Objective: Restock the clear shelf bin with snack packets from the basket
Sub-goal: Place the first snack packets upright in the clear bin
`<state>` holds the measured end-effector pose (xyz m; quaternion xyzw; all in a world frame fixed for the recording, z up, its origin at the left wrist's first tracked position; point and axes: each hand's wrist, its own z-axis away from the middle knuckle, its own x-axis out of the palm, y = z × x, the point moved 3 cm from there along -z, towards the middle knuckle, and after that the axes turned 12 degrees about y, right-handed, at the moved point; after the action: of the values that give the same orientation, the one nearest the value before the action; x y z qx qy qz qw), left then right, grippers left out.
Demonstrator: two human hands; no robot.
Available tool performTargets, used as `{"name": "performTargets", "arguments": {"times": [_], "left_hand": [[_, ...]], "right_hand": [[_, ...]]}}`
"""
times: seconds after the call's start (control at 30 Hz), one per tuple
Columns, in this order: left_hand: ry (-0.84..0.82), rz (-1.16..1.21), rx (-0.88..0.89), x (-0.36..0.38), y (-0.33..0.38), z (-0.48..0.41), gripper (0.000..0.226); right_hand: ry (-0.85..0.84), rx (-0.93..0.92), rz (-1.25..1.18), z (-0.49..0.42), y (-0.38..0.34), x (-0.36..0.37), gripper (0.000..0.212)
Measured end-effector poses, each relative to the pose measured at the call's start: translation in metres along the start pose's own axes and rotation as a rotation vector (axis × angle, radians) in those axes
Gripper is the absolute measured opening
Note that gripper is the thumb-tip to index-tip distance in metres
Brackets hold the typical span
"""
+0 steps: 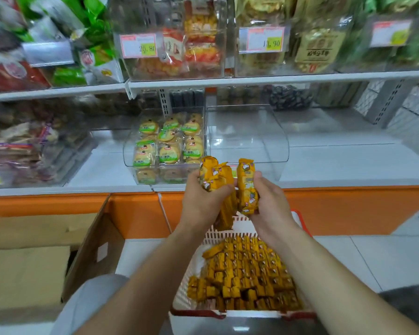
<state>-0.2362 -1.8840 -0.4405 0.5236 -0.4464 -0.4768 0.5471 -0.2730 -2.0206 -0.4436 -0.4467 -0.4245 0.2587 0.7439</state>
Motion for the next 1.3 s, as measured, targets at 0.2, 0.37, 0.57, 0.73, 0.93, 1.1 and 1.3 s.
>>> {"name": "performTargets", "arguments": {"times": [0.2, 0.37, 0.57, 0.73, 0.93, 1.1, 1.3], "left_hand": [[-0.033, -0.072, 0.057, -0.011, 0.032, -0.020, 0.060], [-0.002, -0.226, 0.131, -0.021, 0.039, -0.065, 0.064], [-0.019, -0.280, 0.193, -0.031, 0.029, -0.121, 0.066], [-0.018, -0.203, 0.251, -0.038, 0.006, -0.146, 0.046], [0.026, -0.202, 0.292, -0.037, -0.009, -0.168, 0.051], [0.031, -0.189, 0.311, -0.034, -0.007, -0.168, 0.054], [0.023, -0.201, 0.308, -0.025, -0.016, -0.170, 0.064]], "right_hand": [[-0.003, 0.010, 0.278, -0.029, -0.022, -0.001, 0.031], [-0.074, 0.021, 0.263, -0.079, -0.032, 0.008, 0.013], [0.053, -0.323, 0.723, -0.185, -0.042, 0.038, 0.037], [-0.018, -0.534, 1.041, -0.285, -0.034, 0.084, 0.045], [-0.055, -0.676, 1.352, -0.370, -0.006, 0.137, 0.009], [-0.142, -0.875, 1.469, -0.393, 0.001, 0.148, 0.022], [-0.106, -0.713, 1.182, -0.406, 0.013, 0.149, 0.039]]}}
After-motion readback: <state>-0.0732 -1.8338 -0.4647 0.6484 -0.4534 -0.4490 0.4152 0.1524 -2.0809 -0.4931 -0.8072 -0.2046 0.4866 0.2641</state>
